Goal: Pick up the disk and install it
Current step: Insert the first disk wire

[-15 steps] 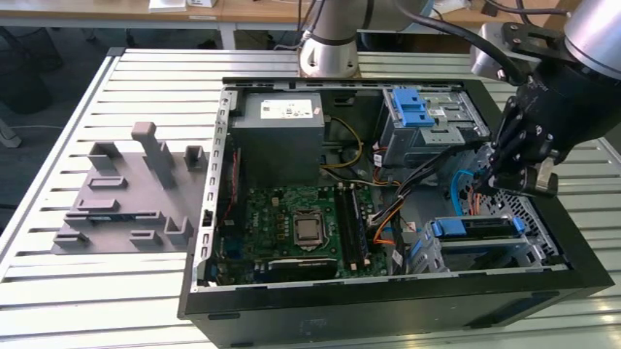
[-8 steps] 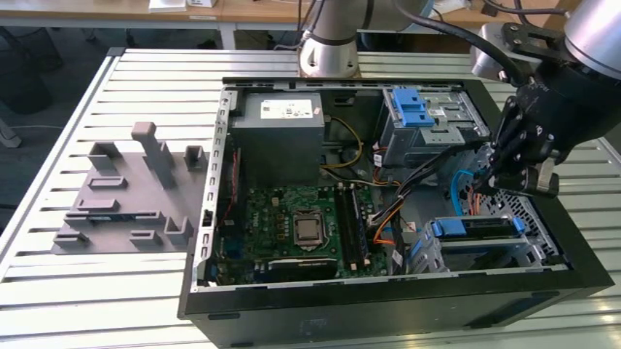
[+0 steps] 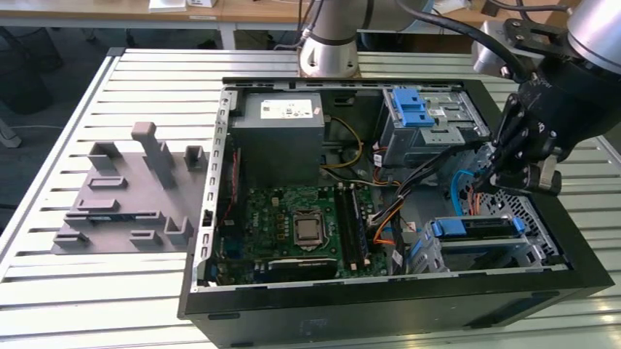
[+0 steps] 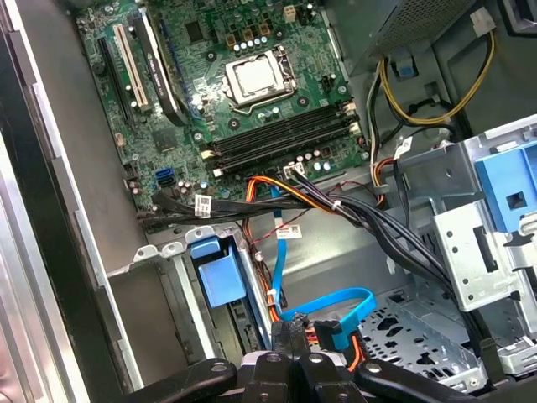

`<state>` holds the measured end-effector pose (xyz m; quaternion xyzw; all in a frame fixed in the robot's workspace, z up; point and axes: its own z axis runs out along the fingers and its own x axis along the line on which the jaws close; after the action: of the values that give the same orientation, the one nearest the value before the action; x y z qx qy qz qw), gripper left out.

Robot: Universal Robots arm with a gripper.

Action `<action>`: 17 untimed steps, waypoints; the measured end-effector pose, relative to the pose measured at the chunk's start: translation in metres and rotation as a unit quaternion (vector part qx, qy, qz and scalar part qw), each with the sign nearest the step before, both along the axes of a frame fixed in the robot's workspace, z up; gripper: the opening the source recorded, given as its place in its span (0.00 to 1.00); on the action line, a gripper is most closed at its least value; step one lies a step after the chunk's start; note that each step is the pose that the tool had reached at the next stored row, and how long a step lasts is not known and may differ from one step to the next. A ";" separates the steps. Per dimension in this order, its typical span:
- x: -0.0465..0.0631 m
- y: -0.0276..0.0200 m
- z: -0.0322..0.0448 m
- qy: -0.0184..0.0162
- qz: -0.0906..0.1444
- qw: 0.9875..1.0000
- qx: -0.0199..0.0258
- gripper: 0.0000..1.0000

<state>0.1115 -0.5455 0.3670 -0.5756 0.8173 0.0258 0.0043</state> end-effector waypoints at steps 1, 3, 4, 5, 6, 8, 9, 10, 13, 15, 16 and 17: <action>0.000 0.0000 0.0000 0.000 0.000 1.000 0.000 0.11; 0.000 0.0001 0.0002 0.000 0.007 1.000 0.000 0.11; 0.000 0.0001 0.0002 0.000 0.012 1.000 0.000 0.11; 0.000 0.0001 0.0002 0.000 0.017 1.000 0.000 0.11; 0.000 0.0001 0.0002 0.000 0.022 1.000 0.000 0.11; 0.000 0.0001 0.0002 0.000 0.025 1.000 0.001 0.11; 0.000 0.0003 0.0001 0.000 0.025 1.000 0.001 0.11; 0.000 0.0006 0.0002 0.000 0.025 1.000 0.001 0.11; 0.001 0.0017 0.0002 0.000 0.025 1.000 0.001 0.11; 0.001 0.0028 0.0002 0.000 0.025 1.000 0.001 0.11; 0.001 0.0033 0.0002 0.000 0.025 1.000 0.001 0.11; 0.002 0.0038 0.0002 0.000 0.025 1.000 0.001 0.11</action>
<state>0.1134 -0.5417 0.3671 -0.5962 0.8024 0.0265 0.0041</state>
